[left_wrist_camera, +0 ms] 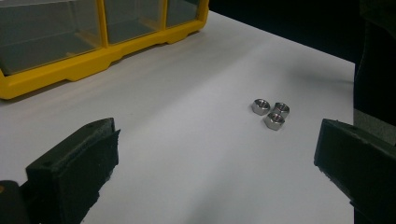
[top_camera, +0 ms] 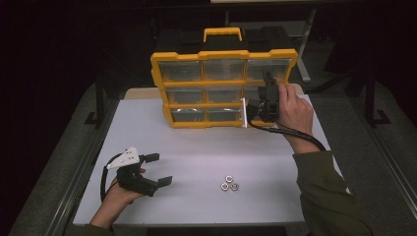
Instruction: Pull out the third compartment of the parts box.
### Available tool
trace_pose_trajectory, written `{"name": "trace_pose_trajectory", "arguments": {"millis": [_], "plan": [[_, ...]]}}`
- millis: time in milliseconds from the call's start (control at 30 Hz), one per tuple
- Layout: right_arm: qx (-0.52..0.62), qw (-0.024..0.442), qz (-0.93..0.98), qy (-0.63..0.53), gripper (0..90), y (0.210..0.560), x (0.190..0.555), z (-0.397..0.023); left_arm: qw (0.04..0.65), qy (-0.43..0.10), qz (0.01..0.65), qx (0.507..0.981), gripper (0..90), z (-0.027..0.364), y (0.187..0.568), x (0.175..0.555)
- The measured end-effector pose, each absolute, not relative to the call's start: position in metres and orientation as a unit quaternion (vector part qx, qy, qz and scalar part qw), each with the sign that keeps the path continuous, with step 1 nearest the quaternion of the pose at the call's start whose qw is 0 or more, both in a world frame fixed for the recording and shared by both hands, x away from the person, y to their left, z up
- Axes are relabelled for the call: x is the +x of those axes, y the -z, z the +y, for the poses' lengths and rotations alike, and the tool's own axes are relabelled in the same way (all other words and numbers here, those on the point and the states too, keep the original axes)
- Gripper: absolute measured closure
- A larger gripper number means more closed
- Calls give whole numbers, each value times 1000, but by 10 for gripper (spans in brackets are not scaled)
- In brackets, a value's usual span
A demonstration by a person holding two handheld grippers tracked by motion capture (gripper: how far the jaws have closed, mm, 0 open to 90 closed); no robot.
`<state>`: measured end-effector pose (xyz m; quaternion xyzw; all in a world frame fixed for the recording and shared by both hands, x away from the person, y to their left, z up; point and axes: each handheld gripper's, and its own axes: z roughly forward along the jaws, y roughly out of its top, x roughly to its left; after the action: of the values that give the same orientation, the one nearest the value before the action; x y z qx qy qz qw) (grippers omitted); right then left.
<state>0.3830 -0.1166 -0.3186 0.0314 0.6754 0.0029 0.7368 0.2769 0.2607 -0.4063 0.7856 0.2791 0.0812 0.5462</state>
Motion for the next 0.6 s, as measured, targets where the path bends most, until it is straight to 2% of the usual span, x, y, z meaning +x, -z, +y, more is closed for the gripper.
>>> {"name": "trace_pose_trajectory", "arguments": {"millis": [167,600], "plan": [[34,741,671,-3,309,315,385,-118,547,-81,279,785,0,261,406,277],[36,741,670,-2,430,307,390,-121,547,-79,283,784,0,260,406,276]]}}
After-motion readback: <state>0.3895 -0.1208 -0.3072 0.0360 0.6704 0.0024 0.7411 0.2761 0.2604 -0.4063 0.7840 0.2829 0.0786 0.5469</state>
